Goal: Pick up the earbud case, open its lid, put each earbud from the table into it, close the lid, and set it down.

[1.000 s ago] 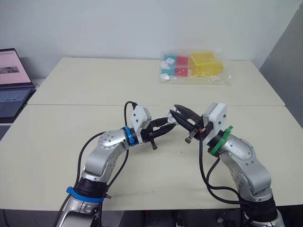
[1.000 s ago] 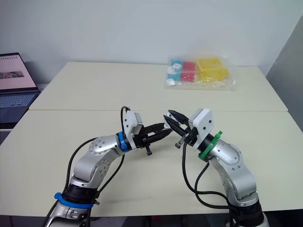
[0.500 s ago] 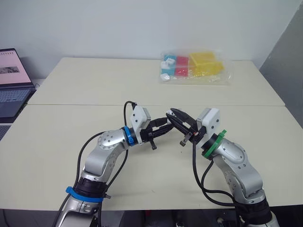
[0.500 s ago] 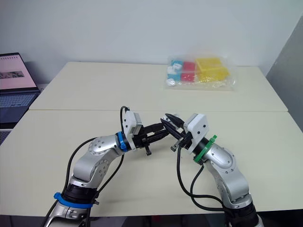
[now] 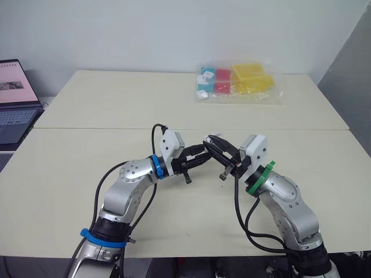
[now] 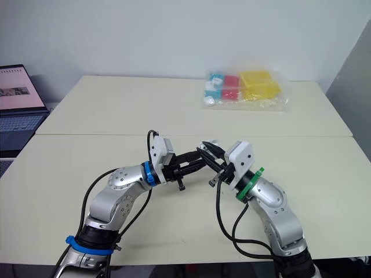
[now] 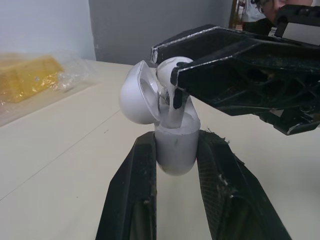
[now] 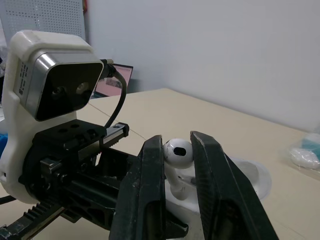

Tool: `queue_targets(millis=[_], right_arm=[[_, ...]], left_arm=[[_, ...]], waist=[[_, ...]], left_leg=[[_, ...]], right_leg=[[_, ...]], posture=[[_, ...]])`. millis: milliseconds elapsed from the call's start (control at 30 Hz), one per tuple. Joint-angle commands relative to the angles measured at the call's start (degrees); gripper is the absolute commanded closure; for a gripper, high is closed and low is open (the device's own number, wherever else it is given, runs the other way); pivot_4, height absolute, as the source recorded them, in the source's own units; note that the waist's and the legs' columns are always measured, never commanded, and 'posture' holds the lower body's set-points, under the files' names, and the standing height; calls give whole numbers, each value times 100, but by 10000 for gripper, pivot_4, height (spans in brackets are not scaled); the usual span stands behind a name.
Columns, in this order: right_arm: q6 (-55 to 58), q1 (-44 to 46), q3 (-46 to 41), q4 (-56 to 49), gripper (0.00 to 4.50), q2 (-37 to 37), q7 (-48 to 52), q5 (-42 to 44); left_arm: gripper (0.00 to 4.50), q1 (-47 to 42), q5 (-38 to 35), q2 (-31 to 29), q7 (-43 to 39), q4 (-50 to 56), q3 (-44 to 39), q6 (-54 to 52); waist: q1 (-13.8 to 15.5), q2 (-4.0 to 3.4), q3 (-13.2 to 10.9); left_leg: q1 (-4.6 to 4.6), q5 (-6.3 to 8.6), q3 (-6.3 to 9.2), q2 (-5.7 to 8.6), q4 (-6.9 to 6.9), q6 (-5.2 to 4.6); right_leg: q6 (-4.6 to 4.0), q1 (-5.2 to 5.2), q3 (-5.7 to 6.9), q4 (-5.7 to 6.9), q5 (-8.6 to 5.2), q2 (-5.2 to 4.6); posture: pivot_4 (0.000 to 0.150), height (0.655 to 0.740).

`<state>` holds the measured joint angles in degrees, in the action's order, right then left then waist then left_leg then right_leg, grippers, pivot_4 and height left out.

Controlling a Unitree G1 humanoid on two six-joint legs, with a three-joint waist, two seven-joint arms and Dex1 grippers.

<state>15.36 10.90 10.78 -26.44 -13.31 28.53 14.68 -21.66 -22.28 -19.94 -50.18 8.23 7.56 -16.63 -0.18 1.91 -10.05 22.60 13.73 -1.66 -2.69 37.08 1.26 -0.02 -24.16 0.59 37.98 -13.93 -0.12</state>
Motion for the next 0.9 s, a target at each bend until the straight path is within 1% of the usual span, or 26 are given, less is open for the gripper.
queue_targets(millis=[33, 267, 333, 400, 633, 667, 800, 900], right_arm=[[-128, -24, 20, -54, 40937, 34, -18, -2], [-60, -51, 4, -26, 40937, 73, -15, 101], [-17, -72, -44, -47, 33816, 103, -31, 179], [-5, -80, -63, -64, 27962, 93, -32, 169], [71, -50, -165, -305, 2739, -30, -49, 195], [98, -60, -186, -357, 30, -57, -52, 215], [181, -83, -261, -559, 0, -190, -25, 293], [619, 5, -684, -1185, 0, -675, 147, 728]], left_arm=[[37217, -50, -88, 29, 25, 119, -102, 89], [37217, -61, -97, 36, 40, 143, -113, 70], [37217, -68, -100, 31, 41, 146, -119, 65], [37217, -70, -100, 28, 44, 148, -120, 62], [37218, -62, -116, 21, 81, 181, -113, 29], [37218, -55, -117, 18, 84, 191, -116, 23], [37218, -46, -106, 6, 86, 193, -119, 21], [37218, -31, -97, -18, 78, 191, -126, 23]], waist=[[0, 0, 0], [0, 0, 0], [0, 0, 0], [0, 0, 0], [1, 0, 0], [1, 0, 0], [1, 0, 0], [3, 0, 0]], left_leg=[[0, 0, 0, 0, 0, 0], [0, 0, 0, 0, 0, 0], [0, 0, 1, 0, 0, 0], [-1, 0, 1, 0, 0, 0], [0, 0, 0, 0, 0, 0], [0, 0, 0, 0, 0, 0], [0, 0, 1, 0, -1, 0], [1, 0, 1, 1, -1, 0]], right_leg=[[0, 0, 0, 0, 0, 0], [0, 0, 1, 1, 0, 0], [0, 0, 1, 0, 0, 0], [0, 0, 1, 0, 0, 0], [0, 0, 1, 0, 0, 0], [0, 0, 0, 0, 0, -1], [0, 0, 1, -1, 0, 0], [0, 0, 1, -1, 0, -1]], posture=[[1500, 7359], [1500, 7359], [1500, 7359], [1500, 7359], [1500, 7359], [1500, 7359], [1500, 7359], [1500, 7359]])
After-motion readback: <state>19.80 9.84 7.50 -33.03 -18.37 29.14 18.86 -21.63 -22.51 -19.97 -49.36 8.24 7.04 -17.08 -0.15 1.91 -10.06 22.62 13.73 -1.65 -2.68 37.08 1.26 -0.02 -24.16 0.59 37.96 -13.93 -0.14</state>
